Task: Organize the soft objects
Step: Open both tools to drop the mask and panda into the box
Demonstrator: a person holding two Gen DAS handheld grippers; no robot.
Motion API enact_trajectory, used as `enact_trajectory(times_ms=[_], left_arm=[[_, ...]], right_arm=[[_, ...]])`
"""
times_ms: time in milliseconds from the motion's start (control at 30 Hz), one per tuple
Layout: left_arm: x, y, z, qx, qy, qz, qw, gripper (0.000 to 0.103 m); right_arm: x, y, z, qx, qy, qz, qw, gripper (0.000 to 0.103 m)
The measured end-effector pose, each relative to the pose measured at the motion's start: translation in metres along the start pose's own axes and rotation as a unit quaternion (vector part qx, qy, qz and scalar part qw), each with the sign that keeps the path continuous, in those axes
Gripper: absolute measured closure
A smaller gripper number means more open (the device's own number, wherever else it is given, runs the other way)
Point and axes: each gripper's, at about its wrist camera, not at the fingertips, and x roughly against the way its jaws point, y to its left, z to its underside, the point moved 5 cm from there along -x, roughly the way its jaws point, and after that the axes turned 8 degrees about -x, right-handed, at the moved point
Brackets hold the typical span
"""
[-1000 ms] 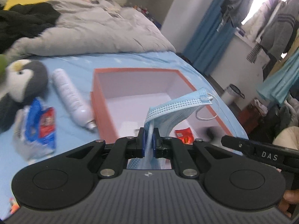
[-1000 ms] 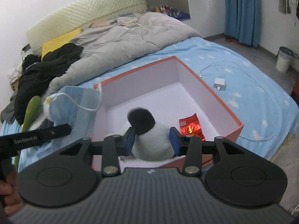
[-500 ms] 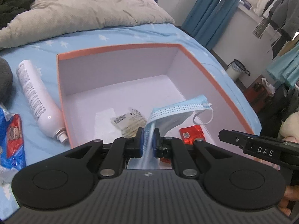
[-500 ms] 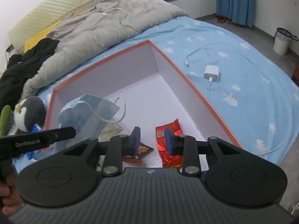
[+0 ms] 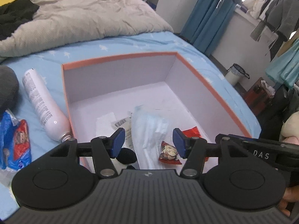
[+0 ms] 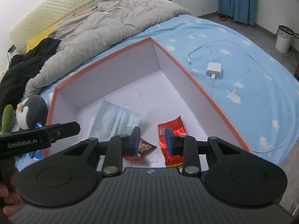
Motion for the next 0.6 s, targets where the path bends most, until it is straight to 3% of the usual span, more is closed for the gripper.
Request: enact_trajectory(times_ms=[267, 600], left_arm=[[0.077, -0.002, 0.019, 0.004, -0.039, -0.018, 0.9991, 0.041], [0.175, -0.004, 0.073, 0.019, -0.075, -0.04, 0.9962, 0.041]], right_arm=[[0.052, 0.025, 0.022, 0.013, -0.022, -0.022, 0.999, 0.07], [0.117, 0.054, 0.068, 0.031, -0.04, -0.055, 0.997, 0.07]])
